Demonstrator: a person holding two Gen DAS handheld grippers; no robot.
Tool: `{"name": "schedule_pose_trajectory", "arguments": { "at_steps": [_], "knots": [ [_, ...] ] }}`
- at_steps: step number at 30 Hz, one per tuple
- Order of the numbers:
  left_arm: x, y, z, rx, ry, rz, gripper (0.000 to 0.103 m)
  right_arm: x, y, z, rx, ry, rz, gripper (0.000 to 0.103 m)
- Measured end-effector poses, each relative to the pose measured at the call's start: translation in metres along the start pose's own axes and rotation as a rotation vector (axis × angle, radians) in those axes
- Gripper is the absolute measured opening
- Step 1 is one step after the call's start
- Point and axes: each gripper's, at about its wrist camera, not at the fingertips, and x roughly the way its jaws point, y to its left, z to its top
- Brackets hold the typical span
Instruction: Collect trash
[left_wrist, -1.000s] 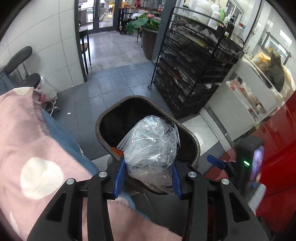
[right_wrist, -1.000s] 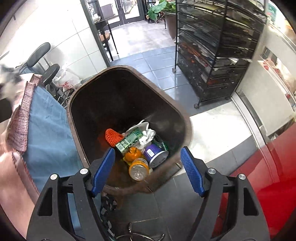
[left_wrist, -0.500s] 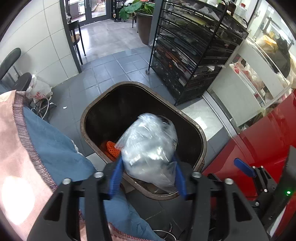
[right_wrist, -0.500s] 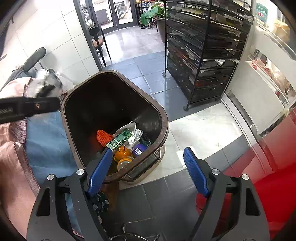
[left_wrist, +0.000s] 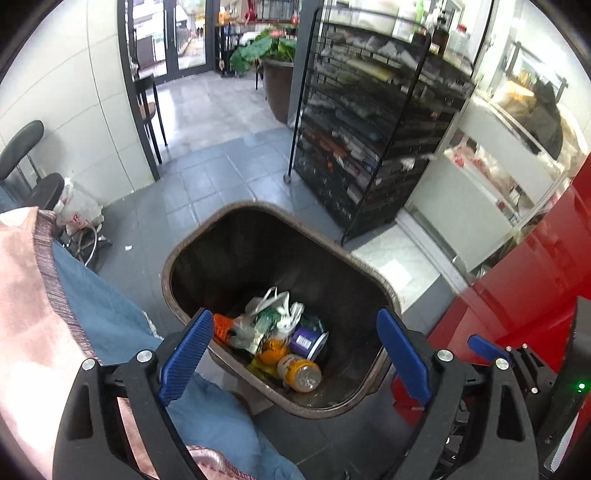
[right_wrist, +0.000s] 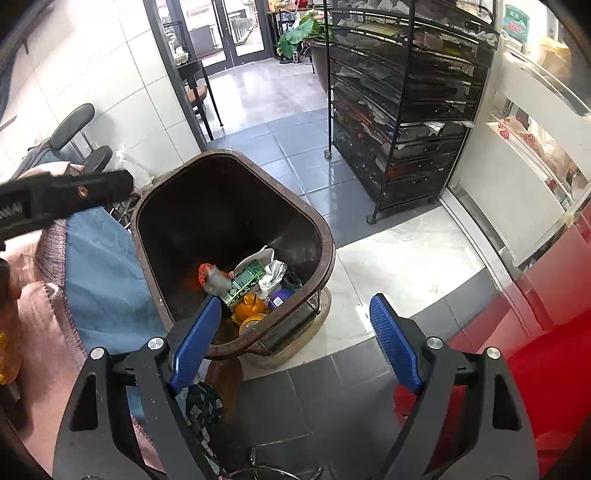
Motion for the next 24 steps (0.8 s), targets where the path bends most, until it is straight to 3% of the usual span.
{"name": "schedule_pose_trajectory", "arguments": {
  "at_steps": [5,12,18,24],
  "knots": [
    [-0.043,-0.004,-0.005,0.009,-0.121,0.031,0.094,-0.018,0.004,0.0,0.008,-0.047,-0.01,0.092],
    [-0.124,0.003,-0.045,-0.014,-0.317,0.13,0.097,-0.065,0.024,0.001,-0.006,-0.196,-0.016,0.096],
    [-0.178,0.02,-0.087,-0.076,-0.414,0.268,0.097,-0.116,0.057,-0.012,-0.066,-0.349,0.024,0.097],
    [-0.213,0.031,-0.13,-0.163,-0.474,0.437,0.097,-0.154,0.089,-0.039,-0.157,-0.429,0.069,0.097]
  ]
}}
